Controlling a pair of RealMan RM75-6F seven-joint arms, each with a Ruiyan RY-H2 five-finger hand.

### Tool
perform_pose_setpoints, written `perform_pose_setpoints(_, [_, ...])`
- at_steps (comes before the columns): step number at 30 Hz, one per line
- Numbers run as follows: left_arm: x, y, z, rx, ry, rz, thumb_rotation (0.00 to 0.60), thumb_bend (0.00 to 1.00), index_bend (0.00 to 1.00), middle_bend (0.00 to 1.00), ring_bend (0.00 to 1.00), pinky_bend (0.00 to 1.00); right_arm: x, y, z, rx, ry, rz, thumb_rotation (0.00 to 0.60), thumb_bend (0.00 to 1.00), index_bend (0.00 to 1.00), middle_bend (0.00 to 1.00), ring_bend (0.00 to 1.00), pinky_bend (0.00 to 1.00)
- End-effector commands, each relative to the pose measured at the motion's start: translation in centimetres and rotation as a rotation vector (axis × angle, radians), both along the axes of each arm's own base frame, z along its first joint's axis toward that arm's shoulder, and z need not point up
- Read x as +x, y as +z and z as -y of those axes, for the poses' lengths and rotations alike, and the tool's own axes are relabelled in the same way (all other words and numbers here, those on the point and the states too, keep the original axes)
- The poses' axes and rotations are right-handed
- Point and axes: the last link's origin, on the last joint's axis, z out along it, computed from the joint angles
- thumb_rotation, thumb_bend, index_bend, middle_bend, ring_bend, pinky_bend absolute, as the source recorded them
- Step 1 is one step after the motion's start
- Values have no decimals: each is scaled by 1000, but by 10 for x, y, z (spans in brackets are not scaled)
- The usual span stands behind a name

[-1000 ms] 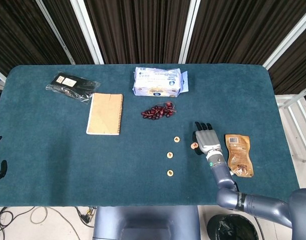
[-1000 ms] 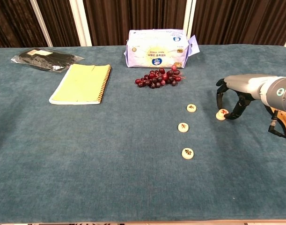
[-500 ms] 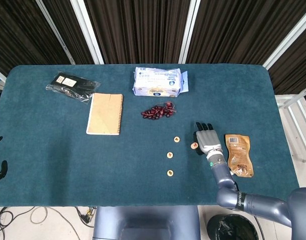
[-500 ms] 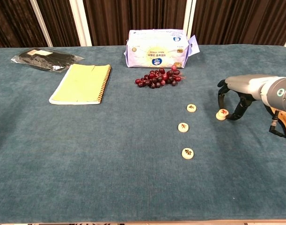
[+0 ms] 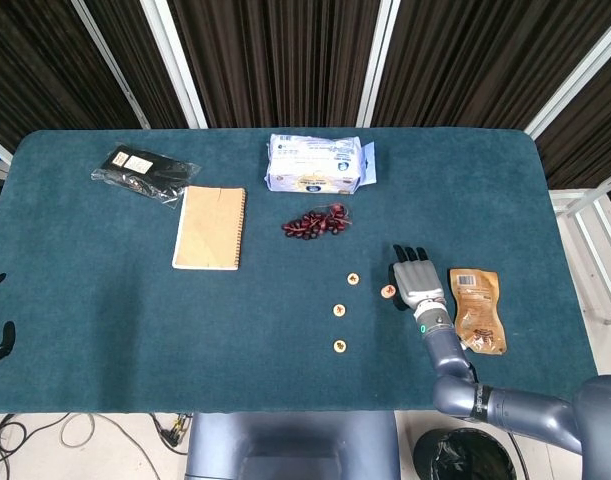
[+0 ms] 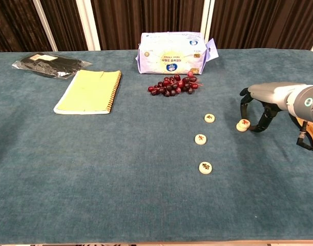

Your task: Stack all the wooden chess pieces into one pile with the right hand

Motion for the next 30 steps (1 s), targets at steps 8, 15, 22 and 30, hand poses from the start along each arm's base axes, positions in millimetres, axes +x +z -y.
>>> perform_pose_setpoints(8, [0, 0, 0, 1, 1, 1, 600, 488, 127, 0, 0, 0, 2, 0, -1, 1, 11, 1, 600, 410, 450, 0, 0, 0])
perform_pose_setpoints(15, [0, 0, 0, 1, 3, 3, 600, 488, 127, 0, 0, 0, 2, 0, -2, 2, 11, -3, 600, 410, 451, 0, 0, 0])
perform_pose_setpoints(22, [0, 0, 0, 1, 4, 3, 600, 487, 127, 0, 0, 0, 4, -2, -2, 3, 15, 2, 600, 410, 453, 0, 0, 0])
perform_pose_setpoints(30, [0, 0, 0, 0, 5, 5, 600, 488, 127, 0, 0, 0, 9, -3, -2, 1, 27, 3, 600, 410, 455, 0, 0, 0])
